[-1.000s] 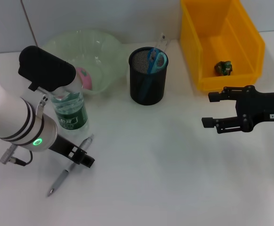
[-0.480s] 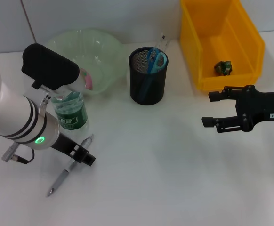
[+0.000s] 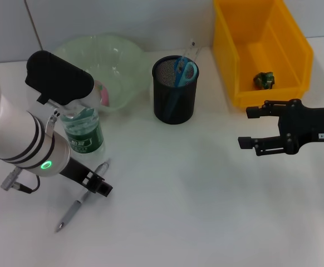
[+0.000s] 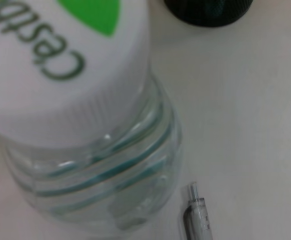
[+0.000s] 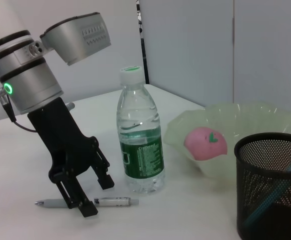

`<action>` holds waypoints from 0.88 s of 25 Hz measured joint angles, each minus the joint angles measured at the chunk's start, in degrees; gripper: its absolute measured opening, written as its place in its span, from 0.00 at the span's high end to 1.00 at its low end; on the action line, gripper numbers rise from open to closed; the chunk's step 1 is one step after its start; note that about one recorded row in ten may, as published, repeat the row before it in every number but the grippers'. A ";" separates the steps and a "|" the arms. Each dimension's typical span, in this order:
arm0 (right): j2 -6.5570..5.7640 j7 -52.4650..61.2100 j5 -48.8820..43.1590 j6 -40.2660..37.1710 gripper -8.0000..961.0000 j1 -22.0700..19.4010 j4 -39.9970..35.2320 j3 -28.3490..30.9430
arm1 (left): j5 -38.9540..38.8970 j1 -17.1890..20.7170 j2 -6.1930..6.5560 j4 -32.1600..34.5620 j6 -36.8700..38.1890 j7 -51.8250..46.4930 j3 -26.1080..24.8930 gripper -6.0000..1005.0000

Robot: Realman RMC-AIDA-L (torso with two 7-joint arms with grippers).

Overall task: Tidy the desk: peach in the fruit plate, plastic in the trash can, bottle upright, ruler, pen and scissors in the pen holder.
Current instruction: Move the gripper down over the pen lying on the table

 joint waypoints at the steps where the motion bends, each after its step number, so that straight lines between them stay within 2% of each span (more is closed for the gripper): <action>1: 0.01 -0.01 0.03 0.01 0.15 -0.03 0.00 0.00 | -0.01 -0.09 0.00 0.00 0.09 0.00 -0.04 0.27; 22: 0.16 -0.19 0.15 0.08 0.15 -0.18 0.00 0.00 | -0.08 -1.38 0.06 0.07 1.82 0.07 -0.46 0.31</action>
